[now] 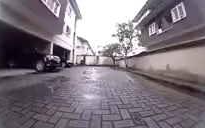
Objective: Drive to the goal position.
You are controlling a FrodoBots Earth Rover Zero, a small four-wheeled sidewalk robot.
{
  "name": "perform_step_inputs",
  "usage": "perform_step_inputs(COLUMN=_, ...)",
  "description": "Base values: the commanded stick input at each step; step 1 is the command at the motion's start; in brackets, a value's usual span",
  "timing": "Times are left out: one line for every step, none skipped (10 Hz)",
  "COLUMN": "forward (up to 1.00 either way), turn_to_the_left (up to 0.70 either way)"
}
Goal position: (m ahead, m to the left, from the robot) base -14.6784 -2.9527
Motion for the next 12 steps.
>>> perform_step_inputs(forward=0.0, turn_to_the_left=-0.7)
perform_step_inputs(forward=0.0, turn_to_the_left=-0.7)
perform_step_inputs(forward=0.0, turn_to_the_left=-0.7)
perform_step_inputs(forward=0.0, turn_to_the_left=-0.7)
perform_step_inputs(forward=0.0, turn_to_the_left=-0.7)
perform_step_inputs(forward=0.0, turn_to_the_left=-0.7)
perform_step_inputs(forward=0.0, turn_to_the_left=-0.7)
perform_step_inputs(forward=0.0, turn_to_the_left=-0.7)
perform_step_inputs(forward=0.0, turn_to_the_left=-0.7)
perform_step_inputs(forward=0.0, turn_to_the_left=-0.7)
perform_step_inputs(forward=0.0, turn_to_the_left=-0.7)
perform_step_inputs(forward=0.0, turn_to_the_left=-0.7)
